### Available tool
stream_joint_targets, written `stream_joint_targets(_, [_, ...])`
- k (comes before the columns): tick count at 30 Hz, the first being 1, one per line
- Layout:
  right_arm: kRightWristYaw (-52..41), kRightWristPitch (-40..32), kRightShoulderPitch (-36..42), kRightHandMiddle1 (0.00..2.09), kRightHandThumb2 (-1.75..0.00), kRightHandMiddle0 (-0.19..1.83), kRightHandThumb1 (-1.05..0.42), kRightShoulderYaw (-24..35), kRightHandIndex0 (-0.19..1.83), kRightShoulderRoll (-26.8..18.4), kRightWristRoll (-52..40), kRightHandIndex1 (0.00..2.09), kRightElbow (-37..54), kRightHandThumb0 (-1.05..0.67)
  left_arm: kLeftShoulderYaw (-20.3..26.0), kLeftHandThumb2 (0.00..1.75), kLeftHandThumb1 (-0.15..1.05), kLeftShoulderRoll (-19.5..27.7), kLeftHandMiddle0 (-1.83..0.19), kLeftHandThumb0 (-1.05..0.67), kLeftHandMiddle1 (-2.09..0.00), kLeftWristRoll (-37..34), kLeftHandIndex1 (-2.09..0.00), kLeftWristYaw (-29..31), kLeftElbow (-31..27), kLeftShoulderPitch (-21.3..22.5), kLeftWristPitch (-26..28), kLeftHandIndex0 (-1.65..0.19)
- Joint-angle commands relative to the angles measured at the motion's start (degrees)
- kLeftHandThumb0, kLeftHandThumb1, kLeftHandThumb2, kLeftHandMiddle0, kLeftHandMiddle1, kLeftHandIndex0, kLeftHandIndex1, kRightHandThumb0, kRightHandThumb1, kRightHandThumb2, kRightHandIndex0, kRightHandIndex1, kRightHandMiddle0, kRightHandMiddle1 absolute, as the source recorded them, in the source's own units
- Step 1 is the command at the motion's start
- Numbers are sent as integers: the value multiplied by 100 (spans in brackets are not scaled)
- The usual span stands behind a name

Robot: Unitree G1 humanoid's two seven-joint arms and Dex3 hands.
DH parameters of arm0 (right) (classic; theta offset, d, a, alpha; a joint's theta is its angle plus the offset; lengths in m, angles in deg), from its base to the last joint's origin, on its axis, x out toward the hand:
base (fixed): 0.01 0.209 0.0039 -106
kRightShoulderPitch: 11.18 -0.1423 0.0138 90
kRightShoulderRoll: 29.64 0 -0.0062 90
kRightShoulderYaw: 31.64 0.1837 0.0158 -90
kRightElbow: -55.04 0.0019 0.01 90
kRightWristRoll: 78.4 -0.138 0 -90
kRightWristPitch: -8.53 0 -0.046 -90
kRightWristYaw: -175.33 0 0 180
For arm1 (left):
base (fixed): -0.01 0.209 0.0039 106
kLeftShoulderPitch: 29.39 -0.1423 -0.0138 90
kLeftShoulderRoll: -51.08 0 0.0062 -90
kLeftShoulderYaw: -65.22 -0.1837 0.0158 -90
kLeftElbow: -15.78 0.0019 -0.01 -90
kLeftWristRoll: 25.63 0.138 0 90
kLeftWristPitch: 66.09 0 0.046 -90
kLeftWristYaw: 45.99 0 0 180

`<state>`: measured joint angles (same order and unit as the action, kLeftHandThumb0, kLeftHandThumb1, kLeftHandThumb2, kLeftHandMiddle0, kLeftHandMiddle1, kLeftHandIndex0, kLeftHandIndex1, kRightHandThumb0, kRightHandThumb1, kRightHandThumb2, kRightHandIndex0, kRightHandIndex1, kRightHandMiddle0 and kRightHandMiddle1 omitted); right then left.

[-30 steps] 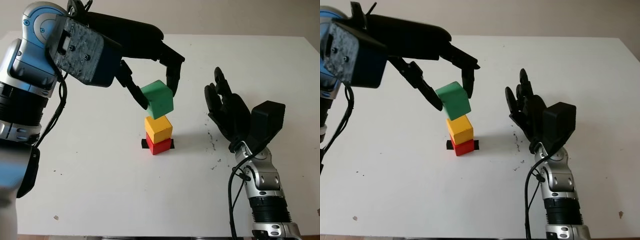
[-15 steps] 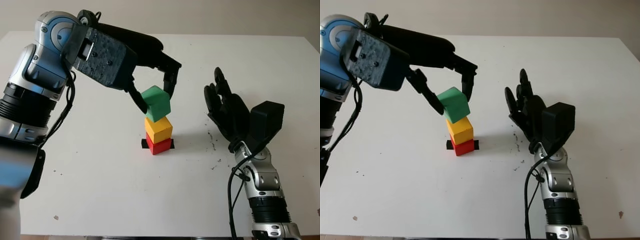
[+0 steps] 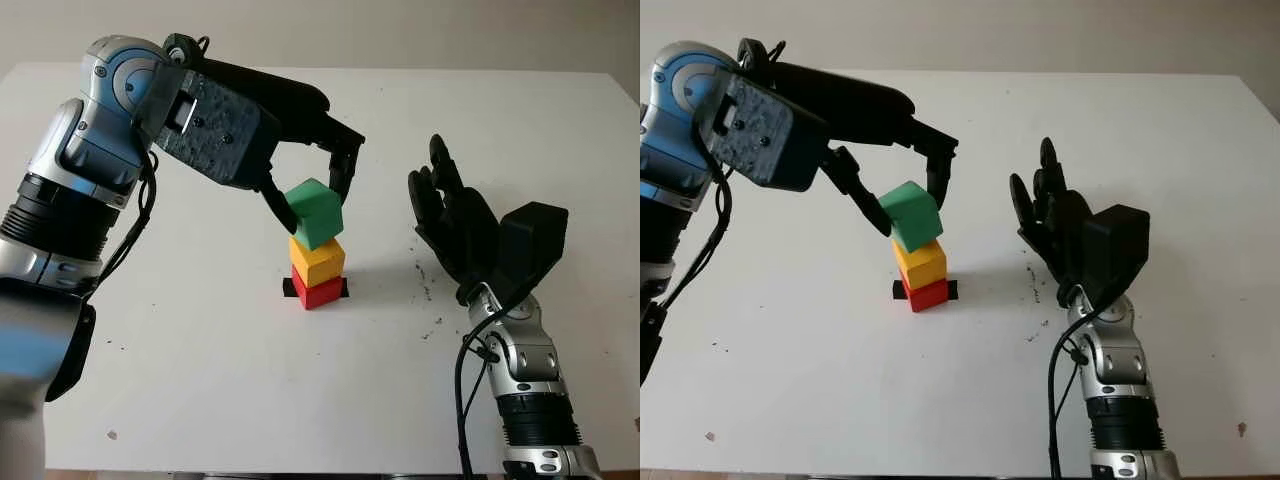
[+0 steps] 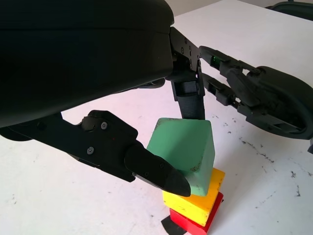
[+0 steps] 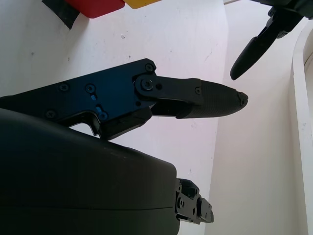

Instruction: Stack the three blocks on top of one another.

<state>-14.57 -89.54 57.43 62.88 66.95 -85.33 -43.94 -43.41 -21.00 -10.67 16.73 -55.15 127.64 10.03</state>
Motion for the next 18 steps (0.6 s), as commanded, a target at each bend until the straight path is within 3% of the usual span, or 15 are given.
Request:
stream_joint_targets(1, [0,23,-38,0,-49,-19,-105,19,-19,19,-16,0,44,-76,1,10,105,5,-21,-41,-5,-46,-149,33,-15,35,6,-27])
stream_joint_targets(18, [-4,26,0,0,-50,-19,-105,33,-19,24,-56,0,88,-74,-51,9,105,8,-19,-40,-5,7,-152,149,-52,63,61,-28])
